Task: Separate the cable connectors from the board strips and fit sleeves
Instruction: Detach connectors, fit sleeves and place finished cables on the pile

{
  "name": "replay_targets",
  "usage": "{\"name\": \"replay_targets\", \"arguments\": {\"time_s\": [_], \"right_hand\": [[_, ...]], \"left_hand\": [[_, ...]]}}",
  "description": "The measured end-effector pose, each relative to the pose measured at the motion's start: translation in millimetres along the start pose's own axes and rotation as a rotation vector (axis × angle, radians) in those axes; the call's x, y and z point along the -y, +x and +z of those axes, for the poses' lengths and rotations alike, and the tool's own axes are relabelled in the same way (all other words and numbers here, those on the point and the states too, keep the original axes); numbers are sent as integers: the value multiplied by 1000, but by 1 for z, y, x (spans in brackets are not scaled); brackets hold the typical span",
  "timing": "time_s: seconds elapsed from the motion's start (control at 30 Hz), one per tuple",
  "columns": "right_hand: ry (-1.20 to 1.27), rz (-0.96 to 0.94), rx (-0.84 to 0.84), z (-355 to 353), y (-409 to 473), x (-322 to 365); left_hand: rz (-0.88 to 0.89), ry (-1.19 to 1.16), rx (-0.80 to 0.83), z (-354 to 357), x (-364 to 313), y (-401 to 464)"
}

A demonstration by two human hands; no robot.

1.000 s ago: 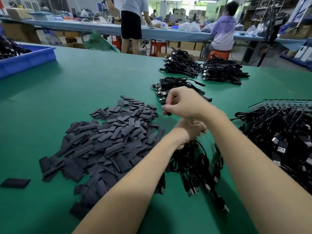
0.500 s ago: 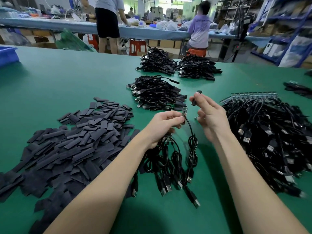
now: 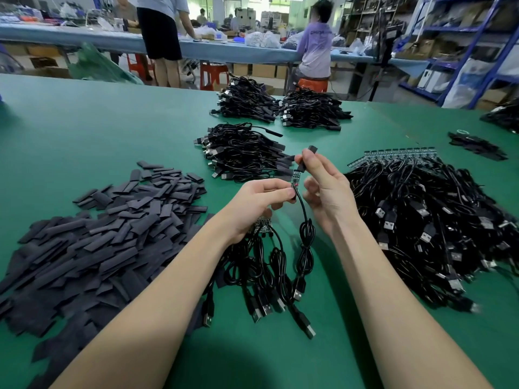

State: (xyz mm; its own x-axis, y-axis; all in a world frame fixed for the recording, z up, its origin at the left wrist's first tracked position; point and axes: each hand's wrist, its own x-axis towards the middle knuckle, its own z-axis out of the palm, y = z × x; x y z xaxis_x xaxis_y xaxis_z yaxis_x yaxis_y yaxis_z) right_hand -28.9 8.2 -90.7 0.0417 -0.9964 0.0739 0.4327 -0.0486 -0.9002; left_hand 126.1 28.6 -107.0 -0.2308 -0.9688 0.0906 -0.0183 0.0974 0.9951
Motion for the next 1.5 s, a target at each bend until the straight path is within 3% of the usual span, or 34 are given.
{"name": "replay_targets", "arguments": {"time_s": [0.37, 0.6, 0.8, 1.07, 1.3, 1.43, 1.5], "right_hand": [[60, 22, 124, -1, 1, -5], [-118, 66, 227, -15, 5, 10], [123, 124, 290, -9, 2, -2], [-85, 100, 391, -19, 5, 5], [-168, 11, 210, -19, 5, 3], [-178, -5, 34, -22, 7, 1], [-195, 0, 1, -23, 8, 0]], "left_hand": [[-35, -19, 122, -5, -6, -4], [-35, 62, 156, -14, -10, -5], [-10, 10, 208, -12, -9, -5], [11, -71, 230, -11, -10, -5], [-65, -198, 89, -3, -13, -1], [78, 277, -68, 5, -14, 0], [170, 337, -121, 5, -14, 0]]}}
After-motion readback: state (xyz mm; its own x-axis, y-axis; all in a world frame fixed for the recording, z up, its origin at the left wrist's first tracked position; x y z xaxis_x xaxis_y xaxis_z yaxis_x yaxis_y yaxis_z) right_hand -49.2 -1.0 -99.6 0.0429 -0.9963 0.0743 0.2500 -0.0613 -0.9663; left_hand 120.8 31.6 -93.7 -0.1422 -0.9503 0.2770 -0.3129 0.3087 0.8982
